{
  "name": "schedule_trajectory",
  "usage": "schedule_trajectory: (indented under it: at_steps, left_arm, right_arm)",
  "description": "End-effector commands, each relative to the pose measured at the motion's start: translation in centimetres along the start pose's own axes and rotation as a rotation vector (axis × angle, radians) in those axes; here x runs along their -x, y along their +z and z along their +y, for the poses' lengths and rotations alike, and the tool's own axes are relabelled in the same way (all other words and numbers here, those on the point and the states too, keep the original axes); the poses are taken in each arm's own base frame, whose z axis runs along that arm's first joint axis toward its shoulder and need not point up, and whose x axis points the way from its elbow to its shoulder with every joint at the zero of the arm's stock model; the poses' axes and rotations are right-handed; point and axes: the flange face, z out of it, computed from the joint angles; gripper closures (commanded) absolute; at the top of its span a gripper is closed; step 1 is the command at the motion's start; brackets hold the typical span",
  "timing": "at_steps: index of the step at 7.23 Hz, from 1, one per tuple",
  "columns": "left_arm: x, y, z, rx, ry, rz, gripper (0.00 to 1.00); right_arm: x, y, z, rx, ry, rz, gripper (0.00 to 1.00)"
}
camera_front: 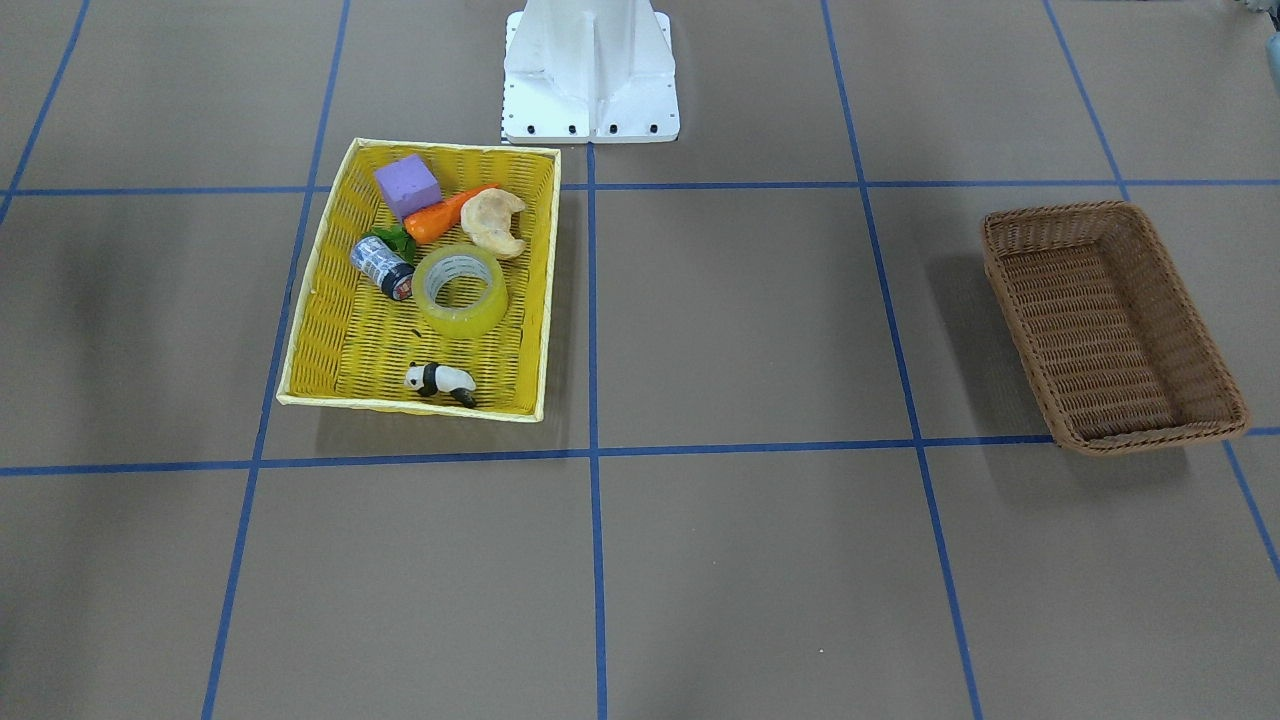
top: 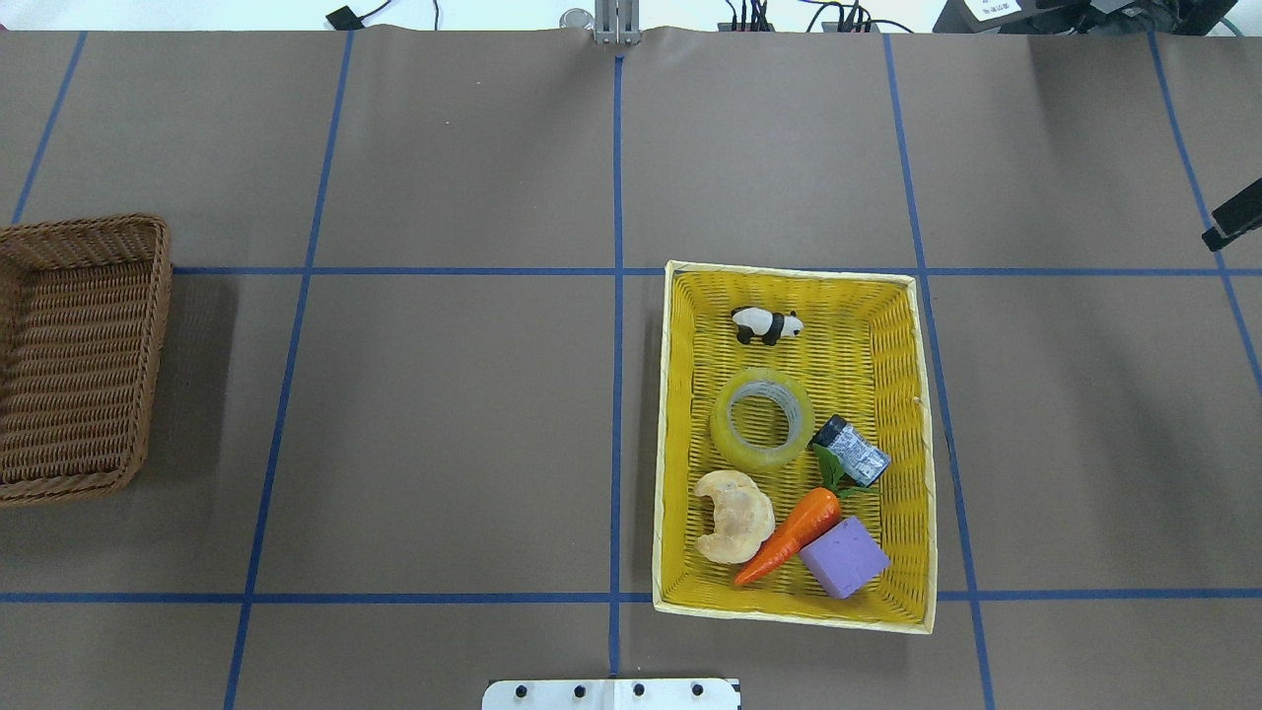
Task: Move tape to another basket
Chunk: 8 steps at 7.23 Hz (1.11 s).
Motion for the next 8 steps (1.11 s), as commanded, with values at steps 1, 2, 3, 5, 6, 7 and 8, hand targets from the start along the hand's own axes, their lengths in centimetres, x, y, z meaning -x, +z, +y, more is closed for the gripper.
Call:
schedule_trajectory:
  at_steps: [1, 2, 3, 5, 6, 7, 8]
  left_arm:
    - [0.1, 0.1, 0.4, 0.004, -0.006, 0.000, 0.02]
    - [0.3, 0.2, 0.8, 0.008, -0.011, -0.001, 0.02]
    - [0.4, 0.2, 0.9, 0.009, -0.011, -0.003, 0.02]
    - [0.0, 0.0, 0.6, -0.013, 0.011, 0.004, 0.02]
    - [-0.2, -0.1, 0.6, -0.017, 0.015, 0.006, 0.02]
    - [-0.6, -0.2, 0.8, -0.013, 0.017, 0.050, 0.02]
    - [-0.9, -0.4, 0.8, -0.036, 0.038, 0.060, 0.02]
  right_arm:
    - [1.9, -0.3, -0.4, -0.013, -0.039, -0.019, 0.00]
    - [4.0, -0.8, -0.6, -0.021, -0.073, -0.059, 0.00]
    - [6.6, -0.9, -0.7, -0.020, -0.107, -0.117, 0.00]
    - [13.3, -2.5, -1.8, -0.038, -0.125, -0.179, 0.00]
    - [18.5, -2.9, -3.6, -0.033, -0.071, -0.207, 0.00]
    - [24.6, -3.3, -4.6, -0.023, -0.034, -0.240, 0.00]
    - [30.9, -2.9, -4.6, -0.017, -0.035, -0.253, 0.00]
